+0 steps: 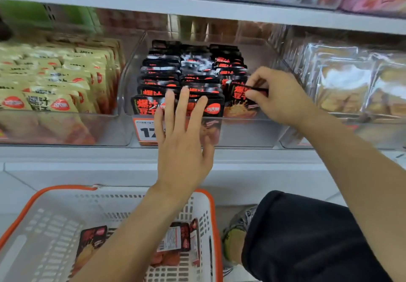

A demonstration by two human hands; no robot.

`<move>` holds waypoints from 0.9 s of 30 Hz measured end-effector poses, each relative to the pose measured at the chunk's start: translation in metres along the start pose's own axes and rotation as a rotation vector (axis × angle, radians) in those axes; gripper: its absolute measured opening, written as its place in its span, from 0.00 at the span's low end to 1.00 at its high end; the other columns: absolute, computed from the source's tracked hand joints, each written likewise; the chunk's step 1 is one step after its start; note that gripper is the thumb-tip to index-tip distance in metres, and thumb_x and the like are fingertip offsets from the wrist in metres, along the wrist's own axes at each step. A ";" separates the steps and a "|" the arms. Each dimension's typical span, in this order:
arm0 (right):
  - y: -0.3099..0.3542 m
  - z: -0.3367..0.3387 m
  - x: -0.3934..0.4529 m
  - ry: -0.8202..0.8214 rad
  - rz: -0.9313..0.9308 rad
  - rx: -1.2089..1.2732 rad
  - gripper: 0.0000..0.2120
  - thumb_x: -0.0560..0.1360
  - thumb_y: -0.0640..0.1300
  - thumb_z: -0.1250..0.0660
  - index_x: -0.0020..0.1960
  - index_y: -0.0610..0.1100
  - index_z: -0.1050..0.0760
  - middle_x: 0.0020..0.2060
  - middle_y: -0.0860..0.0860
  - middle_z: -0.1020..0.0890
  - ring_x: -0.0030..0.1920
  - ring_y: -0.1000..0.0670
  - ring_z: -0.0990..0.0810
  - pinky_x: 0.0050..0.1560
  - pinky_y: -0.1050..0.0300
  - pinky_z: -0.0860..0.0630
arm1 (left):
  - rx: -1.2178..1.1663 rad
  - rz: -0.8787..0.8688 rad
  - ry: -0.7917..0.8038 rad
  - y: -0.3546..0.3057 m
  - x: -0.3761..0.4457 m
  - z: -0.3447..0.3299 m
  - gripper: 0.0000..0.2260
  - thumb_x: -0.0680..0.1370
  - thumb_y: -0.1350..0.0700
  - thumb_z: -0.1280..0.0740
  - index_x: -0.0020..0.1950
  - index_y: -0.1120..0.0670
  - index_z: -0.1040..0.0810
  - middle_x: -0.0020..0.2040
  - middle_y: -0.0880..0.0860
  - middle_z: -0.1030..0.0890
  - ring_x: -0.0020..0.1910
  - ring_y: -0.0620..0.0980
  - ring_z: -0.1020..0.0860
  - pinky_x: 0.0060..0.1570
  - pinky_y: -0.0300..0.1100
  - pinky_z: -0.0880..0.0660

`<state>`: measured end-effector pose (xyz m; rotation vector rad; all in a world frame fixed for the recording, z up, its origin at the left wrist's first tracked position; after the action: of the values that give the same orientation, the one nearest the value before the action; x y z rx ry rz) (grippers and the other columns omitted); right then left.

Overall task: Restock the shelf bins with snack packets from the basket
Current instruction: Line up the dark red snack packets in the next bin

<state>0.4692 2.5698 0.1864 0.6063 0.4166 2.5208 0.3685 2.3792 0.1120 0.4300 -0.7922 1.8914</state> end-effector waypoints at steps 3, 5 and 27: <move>-0.005 -0.013 0.007 -0.088 -0.023 -0.072 0.08 0.76 0.43 0.27 0.53 0.44 0.22 0.48 0.51 0.24 0.48 0.47 0.21 0.51 0.61 0.30 | -0.056 -0.010 -0.028 0.000 0.001 0.002 0.30 0.74 0.57 0.34 0.77 0.53 0.35 0.81 0.56 0.44 0.81 0.58 0.51 0.76 0.61 0.50; -0.008 -0.014 0.007 -0.160 -0.062 -0.139 0.13 0.75 0.46 0.26 0.56 0.43 0.24 0.53 0.47 0.26 0.52 0.45 0.23 0.54 0.52 0.27 | -0.189 -0.027 -0.114 -0.001 -0.004 0.009 0.27 0.74 0.60 0.34 0.74 0.57 0.31 0.79 0.57 0.40 0.80 0.59 0.48 0.75 0.61 0.47; 0.116 -0.399 -0.215 1.038 -0.426 0.268 0.09 0.78 0.44 0.34 0.43 0.41 0.30 0.40 0.43 0.24 0.45 0.42 0.23 0.40 0.50 0.31 | 0.124 0.991 1.205 0.242 -0.366 -0.069 0.29 0.79 0.47 0.35 0.75 0.58 0.38 0.76 0.60 0.41 0.74 0.62 0.38 0.70 0.53 0.34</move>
<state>0.3912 2.2890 -0.1804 -0.7095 1.1061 2.1713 0.3147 2.1142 -0.2401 -1.1821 0.0093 2.5315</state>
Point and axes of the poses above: each hand's wrist, its own x-axis towards the middle knuckle, its own z-axis out of the back of the hand, y = z × x, the point moved 4 cm from there along x, towards the middle knuckle
